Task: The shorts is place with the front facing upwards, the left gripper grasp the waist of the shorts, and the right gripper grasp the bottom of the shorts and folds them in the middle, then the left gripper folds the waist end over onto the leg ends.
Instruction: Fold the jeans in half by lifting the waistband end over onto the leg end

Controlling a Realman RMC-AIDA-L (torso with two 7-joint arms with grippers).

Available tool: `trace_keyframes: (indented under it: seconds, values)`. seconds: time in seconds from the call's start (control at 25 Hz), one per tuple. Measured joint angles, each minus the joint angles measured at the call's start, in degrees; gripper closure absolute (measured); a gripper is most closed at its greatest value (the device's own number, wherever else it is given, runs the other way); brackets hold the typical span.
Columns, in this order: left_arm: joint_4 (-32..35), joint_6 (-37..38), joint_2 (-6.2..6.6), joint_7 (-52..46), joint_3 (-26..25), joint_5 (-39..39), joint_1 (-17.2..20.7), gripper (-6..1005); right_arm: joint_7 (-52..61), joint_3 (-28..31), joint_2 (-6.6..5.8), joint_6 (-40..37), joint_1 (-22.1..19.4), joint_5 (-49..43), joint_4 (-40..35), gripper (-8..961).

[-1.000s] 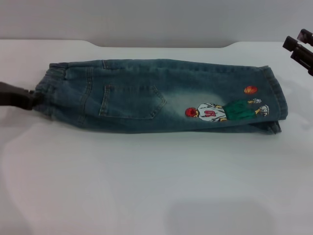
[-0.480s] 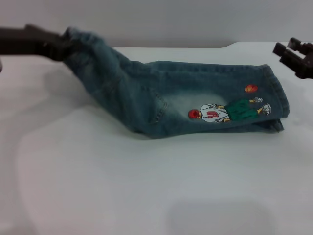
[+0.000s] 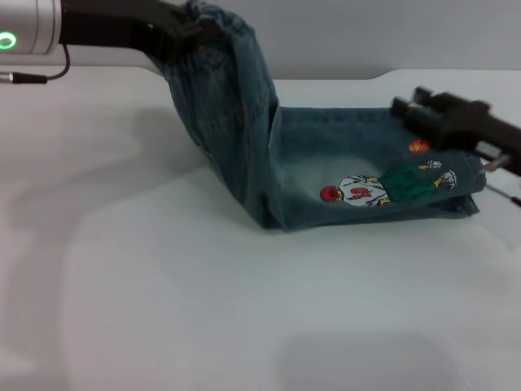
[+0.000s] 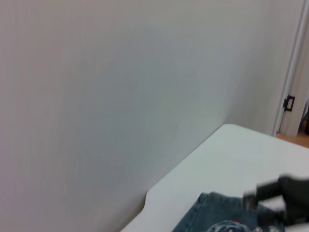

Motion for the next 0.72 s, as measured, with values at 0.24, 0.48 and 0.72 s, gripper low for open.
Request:
trace_keyframes:
  seconds: [0.24,0.48,0.72]
  values:
    - [3.29,-0.15,0.01,-1.53,0.95,-1.32,-0.14,936,0.14,-6.5,0.08,4.17,0.95,-0.03,2.44,458]
    - [8.09,0.21,0.01,-3.99,3.56,-1.66,0.02,934,0.27,-8.5,0.1,5.19,1.23,-0.04,3.73,459]
    - [11.07,0.25,0.01,-5.56,5.91,-1.8,0.41,932,2.44,-12.76,0.28,4.84,4.13,0.27,5.99,458]
